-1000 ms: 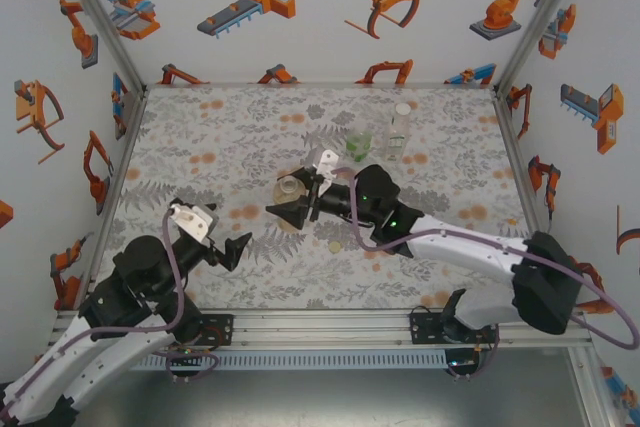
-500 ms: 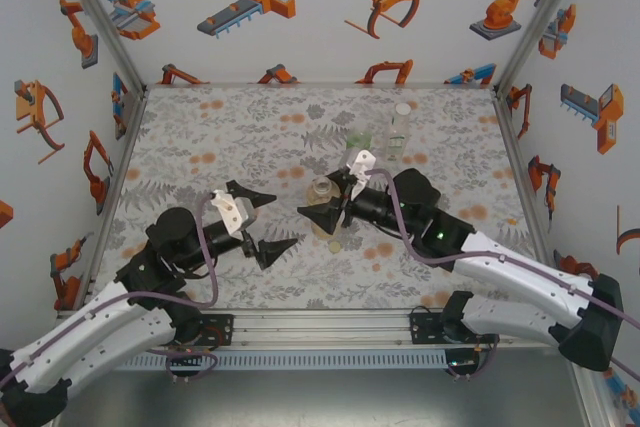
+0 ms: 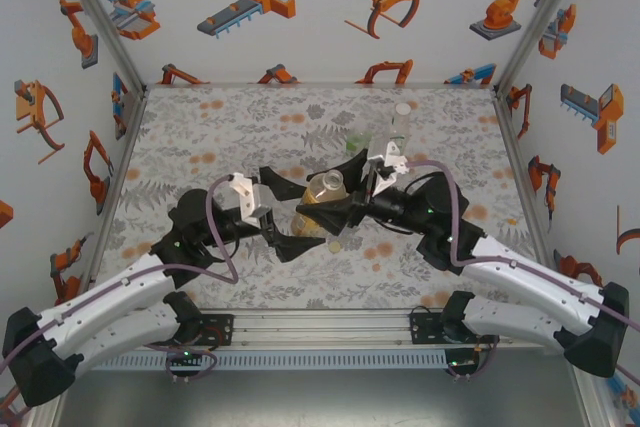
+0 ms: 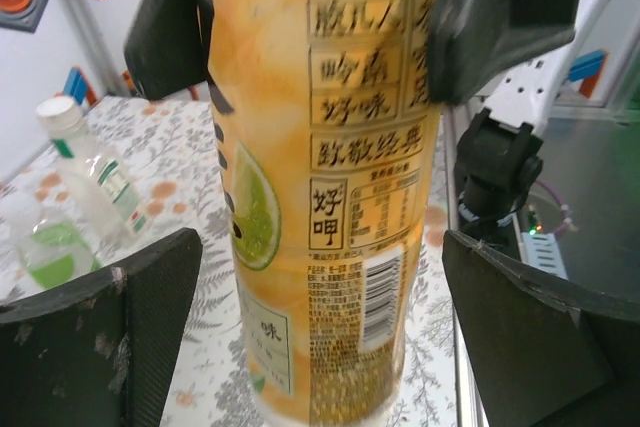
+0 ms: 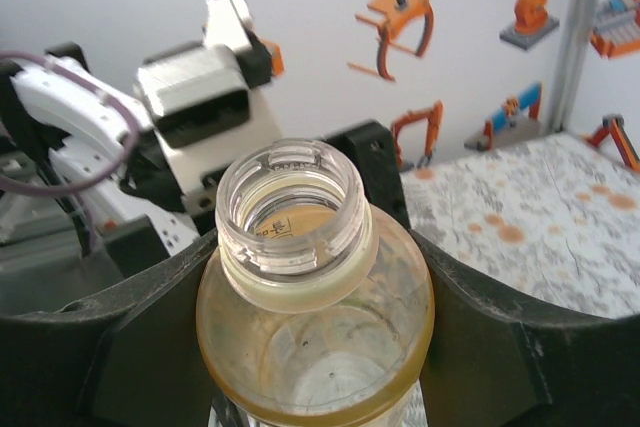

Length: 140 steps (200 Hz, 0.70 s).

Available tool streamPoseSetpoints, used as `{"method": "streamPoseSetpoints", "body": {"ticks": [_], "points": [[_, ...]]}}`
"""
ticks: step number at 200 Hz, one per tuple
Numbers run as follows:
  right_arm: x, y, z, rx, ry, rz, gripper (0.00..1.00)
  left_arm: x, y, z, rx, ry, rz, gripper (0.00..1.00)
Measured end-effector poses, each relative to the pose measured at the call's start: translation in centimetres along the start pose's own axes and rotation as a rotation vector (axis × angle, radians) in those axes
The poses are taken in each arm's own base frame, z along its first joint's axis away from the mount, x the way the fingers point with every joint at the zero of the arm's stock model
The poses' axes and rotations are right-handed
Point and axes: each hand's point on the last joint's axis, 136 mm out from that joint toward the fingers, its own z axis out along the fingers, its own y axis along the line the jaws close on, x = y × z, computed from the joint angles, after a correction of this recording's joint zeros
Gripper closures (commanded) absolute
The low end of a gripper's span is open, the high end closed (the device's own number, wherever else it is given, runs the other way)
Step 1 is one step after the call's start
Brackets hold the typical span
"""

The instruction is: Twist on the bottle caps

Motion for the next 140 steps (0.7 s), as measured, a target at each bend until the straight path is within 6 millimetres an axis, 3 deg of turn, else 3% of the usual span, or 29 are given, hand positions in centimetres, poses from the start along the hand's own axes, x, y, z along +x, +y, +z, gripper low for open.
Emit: {"method": "streamPoseSetpoints", "body": {"ticks": [29, 55, 140], "points": [[-2.4, 1.2, -0.5, -0.046, -0.089, 0.000, 0.73, -1.4, -0.6, 1.0, 0.063, -0.032, 0.001, 0.08], [-3.4, 1.7, -0.8, -0.066, -0.123, -0.005, 0.74, -2.1, -1.2, 1.7, 0.114, -0.044, 0.003, 0.13], [-3.2, 2.0, -1.3, -0.072, -0.129, -0.008, 0.75, -3.0, -1.4, 2.7, 0.149, -0.037, -0.003, 0.33]]}}
